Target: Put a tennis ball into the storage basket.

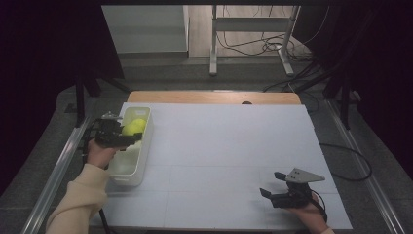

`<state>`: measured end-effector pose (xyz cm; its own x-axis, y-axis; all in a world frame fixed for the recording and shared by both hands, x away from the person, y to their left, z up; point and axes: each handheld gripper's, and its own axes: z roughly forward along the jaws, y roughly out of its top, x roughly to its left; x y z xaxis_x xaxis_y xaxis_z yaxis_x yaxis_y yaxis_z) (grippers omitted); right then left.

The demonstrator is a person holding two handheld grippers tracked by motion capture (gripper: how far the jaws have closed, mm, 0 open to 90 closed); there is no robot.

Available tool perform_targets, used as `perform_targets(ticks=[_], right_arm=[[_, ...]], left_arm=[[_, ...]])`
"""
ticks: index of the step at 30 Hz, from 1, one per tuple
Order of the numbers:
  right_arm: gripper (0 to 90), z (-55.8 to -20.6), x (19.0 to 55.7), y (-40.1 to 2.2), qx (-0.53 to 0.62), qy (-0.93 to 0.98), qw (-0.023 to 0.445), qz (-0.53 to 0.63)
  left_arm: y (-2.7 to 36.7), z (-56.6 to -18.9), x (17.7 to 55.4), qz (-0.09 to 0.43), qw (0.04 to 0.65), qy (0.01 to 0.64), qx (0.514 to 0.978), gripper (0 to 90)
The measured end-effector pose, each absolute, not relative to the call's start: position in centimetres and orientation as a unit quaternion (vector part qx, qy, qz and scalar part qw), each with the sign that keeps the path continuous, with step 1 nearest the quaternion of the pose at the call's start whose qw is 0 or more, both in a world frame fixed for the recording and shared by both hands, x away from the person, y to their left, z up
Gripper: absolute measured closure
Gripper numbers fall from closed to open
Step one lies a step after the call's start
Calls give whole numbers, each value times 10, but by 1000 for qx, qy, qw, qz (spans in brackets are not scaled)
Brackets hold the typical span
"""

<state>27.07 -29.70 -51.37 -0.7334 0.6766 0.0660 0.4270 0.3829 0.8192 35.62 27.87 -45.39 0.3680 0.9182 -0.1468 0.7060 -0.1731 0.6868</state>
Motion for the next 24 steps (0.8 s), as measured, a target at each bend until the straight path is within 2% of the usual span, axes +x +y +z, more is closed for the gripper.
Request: perform_targets(ticks=[6,11,24], right_arm=[[144,-514,271,-297,336,819,141,442],[145,-513,271,-297,336,821,142,440],[144,-514,273,-296,333,821,141,443]], left_arm=[[280,-453,356,158,354,544,744,247],[281,-447,355,166,367,547,734,158],[272,-436,344,162,414,520,729,145]])
